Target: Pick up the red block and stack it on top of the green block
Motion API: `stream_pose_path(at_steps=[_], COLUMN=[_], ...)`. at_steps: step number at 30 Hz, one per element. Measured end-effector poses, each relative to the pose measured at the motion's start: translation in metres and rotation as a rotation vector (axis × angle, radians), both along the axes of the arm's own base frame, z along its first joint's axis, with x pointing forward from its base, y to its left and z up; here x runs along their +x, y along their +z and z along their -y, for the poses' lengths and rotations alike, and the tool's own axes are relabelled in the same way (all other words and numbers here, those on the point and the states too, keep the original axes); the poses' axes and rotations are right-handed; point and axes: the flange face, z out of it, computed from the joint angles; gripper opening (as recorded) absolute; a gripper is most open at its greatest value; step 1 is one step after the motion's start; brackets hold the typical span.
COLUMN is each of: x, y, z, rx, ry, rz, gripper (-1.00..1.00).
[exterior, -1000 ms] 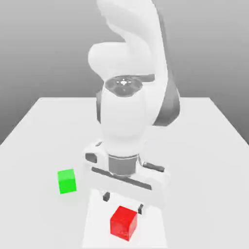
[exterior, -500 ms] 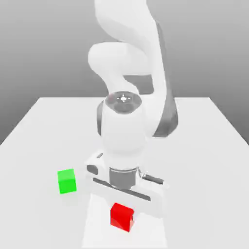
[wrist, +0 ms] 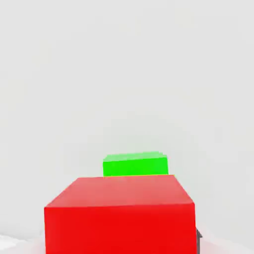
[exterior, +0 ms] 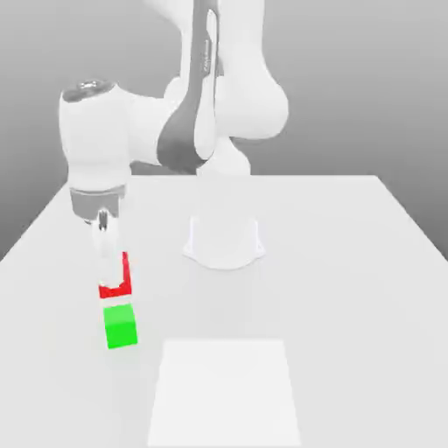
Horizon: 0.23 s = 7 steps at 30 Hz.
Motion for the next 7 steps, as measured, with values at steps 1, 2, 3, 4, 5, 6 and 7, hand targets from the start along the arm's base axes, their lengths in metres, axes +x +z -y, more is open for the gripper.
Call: stream_pose_path(at_steps=[1,2,3,4,5,6,7], x=[0.0,-0.001,-0.001,-0.002,-0.002,-0.002,-0.001], y=[-0.008,-0.017,-0.025,-0.033,-0.033,-0.033,-0.033], z=[0.0,0.0,-0.001,-0.001,-0.001,-0.001,-0.001], rx=[0.0,0.0,0.0,0.0,0.0,0.0,0.0], ry=[-0.002,-0.003,-0.002,-0.003,-0.002,-0.001,0.0], rz=[0.0,0.0,0.0,0.0,0.0,0.0,0.0], gripper=[-1.0,-1.0,-1.0,1.0,1.0,1.0,1.0])
